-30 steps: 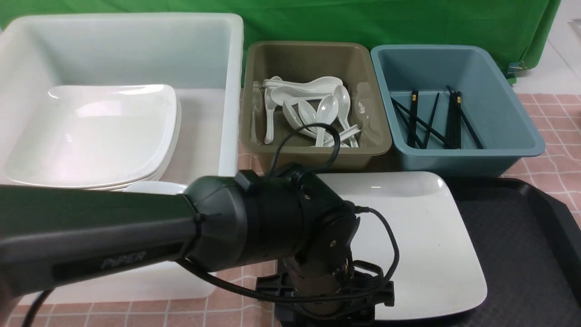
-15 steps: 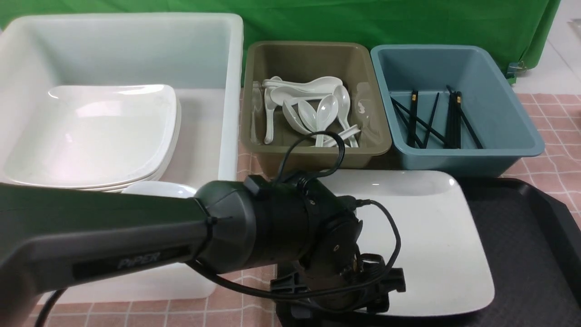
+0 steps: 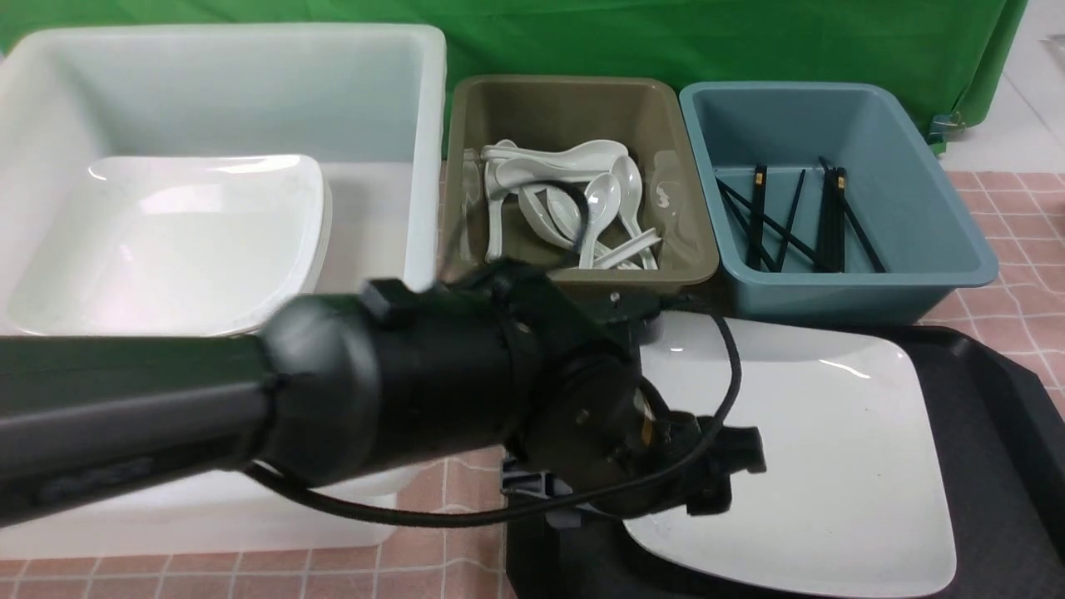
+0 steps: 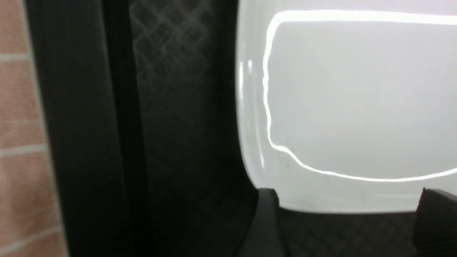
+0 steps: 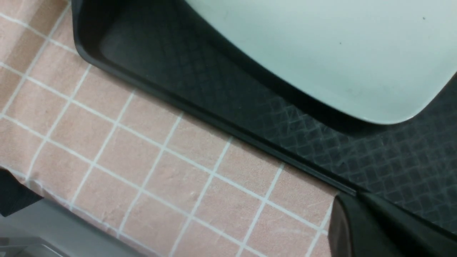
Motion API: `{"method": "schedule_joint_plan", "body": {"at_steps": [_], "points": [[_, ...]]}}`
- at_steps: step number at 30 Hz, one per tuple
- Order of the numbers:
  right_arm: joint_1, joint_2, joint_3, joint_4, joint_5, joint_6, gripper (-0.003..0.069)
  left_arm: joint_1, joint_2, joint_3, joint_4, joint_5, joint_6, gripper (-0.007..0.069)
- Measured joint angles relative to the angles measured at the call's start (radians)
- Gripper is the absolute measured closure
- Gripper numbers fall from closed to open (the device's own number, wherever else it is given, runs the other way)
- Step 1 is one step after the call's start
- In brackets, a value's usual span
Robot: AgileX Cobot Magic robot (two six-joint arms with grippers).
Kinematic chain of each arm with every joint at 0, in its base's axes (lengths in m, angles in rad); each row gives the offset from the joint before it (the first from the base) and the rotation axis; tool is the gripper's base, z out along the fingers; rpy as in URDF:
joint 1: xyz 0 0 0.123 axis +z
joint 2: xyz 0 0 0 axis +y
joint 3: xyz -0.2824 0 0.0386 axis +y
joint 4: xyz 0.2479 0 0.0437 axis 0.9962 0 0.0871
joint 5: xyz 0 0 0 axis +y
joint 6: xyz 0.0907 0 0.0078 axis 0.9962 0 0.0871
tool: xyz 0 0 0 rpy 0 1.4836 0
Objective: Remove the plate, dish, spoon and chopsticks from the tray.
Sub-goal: Use the left arm to grab a plate from the dinner plate
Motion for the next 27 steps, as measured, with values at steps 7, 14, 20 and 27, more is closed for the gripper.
{"method": "schedule_joint_plan", "body": {"at_steps": [7, 14, 20, 27], "points": [[0.0, 0.0, 0.0, 0.0, 0.0, 0.001, 0.0592, 0.077, 0.016, 0.0, -0.224, -0.023, 0.176, 0.0182], [0.0, 0.0, 0.0, 0.0, 0.0, 0.0, 0.0589, 0.08, 0.135, 0.0, -0.368, -0.033, 0.285, 0.0185], [0.0, 0.0, 0.0, 0.003, -0.002, 0.0, 0.0587, 0.08, 0.181, 0.0, -0.389, -0.055, 0.291, 0.0186], [0.0, 0.0, 0.0, 0.003, -0.003, 0.0, 0.0585, 0.073, 0.188, 0.0, -0.399, -0.122, 0.292, 0.0186]]}}
